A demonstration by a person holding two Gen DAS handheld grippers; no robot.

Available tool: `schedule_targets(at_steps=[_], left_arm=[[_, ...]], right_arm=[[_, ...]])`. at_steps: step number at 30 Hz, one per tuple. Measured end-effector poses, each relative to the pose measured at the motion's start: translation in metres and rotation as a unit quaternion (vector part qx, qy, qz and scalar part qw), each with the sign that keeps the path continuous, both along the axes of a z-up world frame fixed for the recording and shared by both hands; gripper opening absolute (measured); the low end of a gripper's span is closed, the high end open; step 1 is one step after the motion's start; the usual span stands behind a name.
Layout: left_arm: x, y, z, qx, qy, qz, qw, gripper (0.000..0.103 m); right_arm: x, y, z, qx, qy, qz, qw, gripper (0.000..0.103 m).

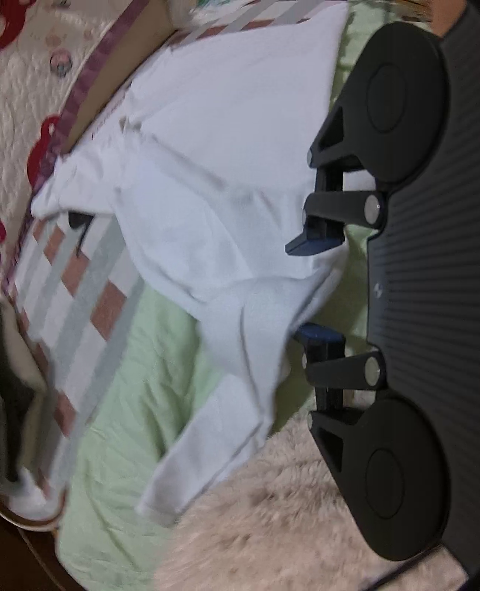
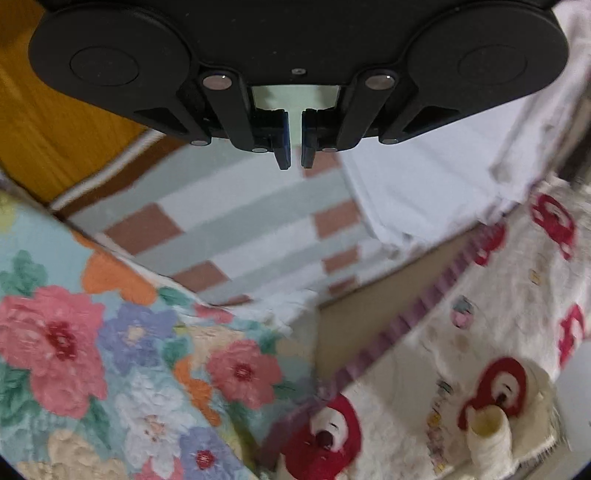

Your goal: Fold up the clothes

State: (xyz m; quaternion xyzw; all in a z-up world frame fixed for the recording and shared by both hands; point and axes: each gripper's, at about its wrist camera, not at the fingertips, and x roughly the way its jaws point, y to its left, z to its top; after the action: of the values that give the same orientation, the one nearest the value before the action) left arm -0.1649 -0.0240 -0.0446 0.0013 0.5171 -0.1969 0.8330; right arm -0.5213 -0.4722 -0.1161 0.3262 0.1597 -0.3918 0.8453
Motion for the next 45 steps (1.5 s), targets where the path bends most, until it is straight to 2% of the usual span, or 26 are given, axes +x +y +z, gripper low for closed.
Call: schedule_targets(at_steps=[2,6,8,12,15,17,19,20,21,25,29,31,33,37,40,43,44,45], left_arm=[[-0.006,0.001,0.014,-0.004,-0.027,-0.014,0.9995,0.045],[-0.015,0.005,0.042,-0.038,-0.066,-0.05,0.9958,0.055],[-0.016,0.007,0.049,-0.063,-0.068,-0.062,0.9937,0.058],[-0.003,0.011,0.054,-0.095,-0.06,-0.073,0.991,0.059],[0.014,0.009,0.06,-0.1,-0.067,-0.087,0.9889,0.059],[0.032,0.005,0.066,-0.08,-0.083,-0.098,0.9885,0.059],[0.057,-0.008,0.068,-0.063,-0.102,-0.131,0.984,0.067],[0.071,-0.015,0.068,-0.057,-0.111,-0.153,0.9804,0.074],[0.086,-0.024,0.066,-0.051,-0.116,-0.172,0.977,0.075],[0.167,-0.08,0.022,-0.035,-0.081,-0.199,0.976,0.075],[0.222,-0.134,-0.032,-0.032,-0.023,-0.222,0.9743,0.072],[0.23,-0.148,-0.048,-0.05,-0.015,-0.239,0.9697,0.072],[0.234,-0.157,-0.058,-0.063,-0.016,-0.257,0.9643,0.072],[0.235,-0.168,-0.071,-0.08,-0.032,-0.294,0.952,0.072],[0.236,-0.169,-0.081,-0.093,-0.022,-0.307,0.9469,0.072],[0.23,-0.17,-0.086,-0.097,-0.015,-0.322,0.9417,0.068],[0.225,-0.172,-0.085,-0.088,-0.026,-0.333,0.9385,0.051],[0.219,-0.173,-0.085,-0.079,-0.036,-0.344,0.935,0.024]], right_arm=[[0.012,0.002,0.007,0.01,-0.018,0.029,0.999,0.013],[0.055,0.018,0.017,0.005,-0.023,0.111,0.993,0.03],[0.078,0.026,0.021,-0.003,-0.014,0.153,0.988,0.031],[0.122,0.039,0.025,-0.012,0.025,0.223,0.974,0.036],[0.155,0.043,0.033,-0.029,0.061,0.27,0.961,0.039],[0.18,0.045,0.043,-0.047,0.084,0.297,0.95,0.042],[0.207,0.047,0.055,-0.068,0.105,0.323,0.938,0.046],[0.222,0.048,0.062,-0.077,0.111,0.335,0.932,0.048],[0.239,0.048,0.069,-0.083,0.113,0.347,0.927,0.053],[0.312,0.048,0.081,-0.089,0.116,0.392,0.908,0.061],[0.381,0.039,0.064,-0.092,0.163,0.404,0.895,0.061],[0.398,0.029,0.049,-0.09,0.178,0.373,0.906,0.061],[0.404,0.017,0.033,-0.075,0.173,0.343,0.92,0.061],[0.393,0.01,0.014,-0.051,0.156,0.297,0.941,0.061],[0.383,0.01,0.004,-0.045,0.156,0.289,0.943,0.061],[0.375,0.008,-0.002,-0.053,0.18,0.285,0.94,0.061],[0.372,0.007,-0.004,-0.053,0.186,0.283,0.939,0.061],[0.37,0.006,-0.005,-0.056,0.19,0.282,0.939,0.061]])
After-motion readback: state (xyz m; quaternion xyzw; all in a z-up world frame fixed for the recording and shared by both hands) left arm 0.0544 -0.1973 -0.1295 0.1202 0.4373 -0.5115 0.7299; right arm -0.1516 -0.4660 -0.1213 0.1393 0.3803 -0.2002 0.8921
